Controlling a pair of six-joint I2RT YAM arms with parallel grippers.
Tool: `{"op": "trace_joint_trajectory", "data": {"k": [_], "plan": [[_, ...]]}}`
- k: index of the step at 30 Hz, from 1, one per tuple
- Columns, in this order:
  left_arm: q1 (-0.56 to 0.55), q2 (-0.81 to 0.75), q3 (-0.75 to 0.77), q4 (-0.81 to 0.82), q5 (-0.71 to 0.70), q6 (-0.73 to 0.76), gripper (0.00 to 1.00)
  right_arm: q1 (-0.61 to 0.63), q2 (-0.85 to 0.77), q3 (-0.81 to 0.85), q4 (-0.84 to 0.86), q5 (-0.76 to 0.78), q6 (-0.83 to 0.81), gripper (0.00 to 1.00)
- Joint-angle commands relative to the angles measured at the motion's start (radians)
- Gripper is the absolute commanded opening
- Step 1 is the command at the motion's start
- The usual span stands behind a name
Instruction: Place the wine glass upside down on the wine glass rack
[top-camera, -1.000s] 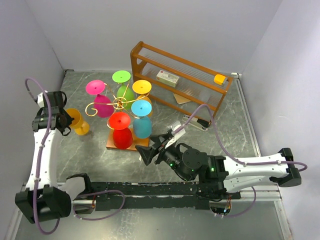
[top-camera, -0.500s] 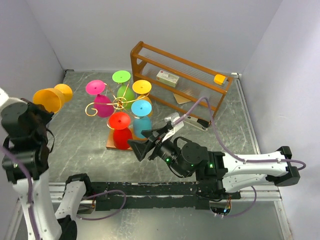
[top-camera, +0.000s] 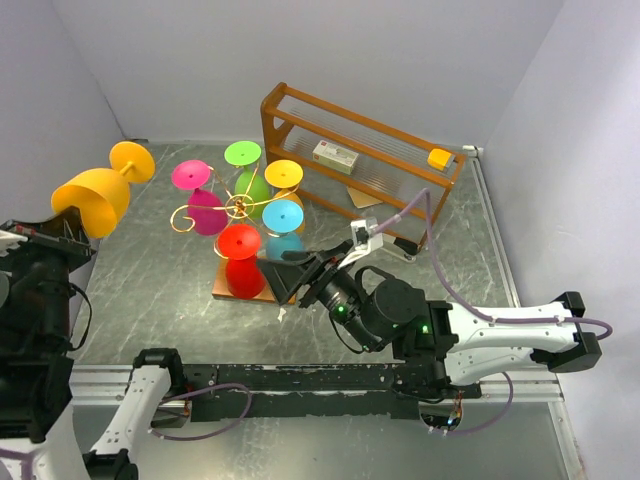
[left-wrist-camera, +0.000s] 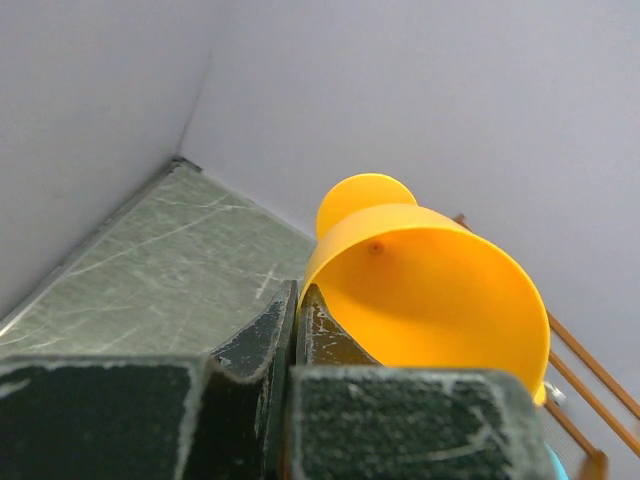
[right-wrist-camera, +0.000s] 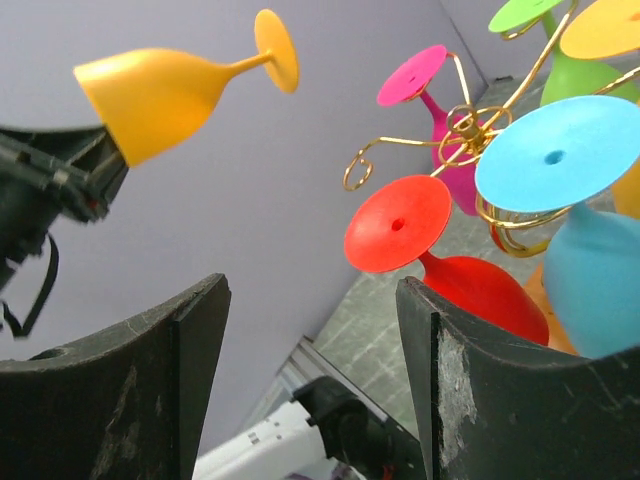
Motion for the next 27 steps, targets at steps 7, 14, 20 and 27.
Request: {"op": "trace_joint_trajectory", "data": {"k": [7,14,20,27], "plan": [[-0.075,-0.044,-0.045,0.187,0.422,0.08,0.07,-0.111,-0.022,-0.067,0.225,0.073,0.176,0.69],[-0.084,-0.023,-0.108,0.332,0.771,0.028,0.07,-0.293,0.015,-0.016,0.148,-0.126,0.409,0.69],[-0.084,-0.017,-0.223,0.492,0.899,-0.085,0.07,-0.302,0.027,0.014,0.172,-0.136,0.476,0.66],[-0.084,0.002,-0.333,0.685,0.99,-0.211,0.07,-0.302,0.044,-0.004,0.168,-0.131,0.668,0.64]]}}
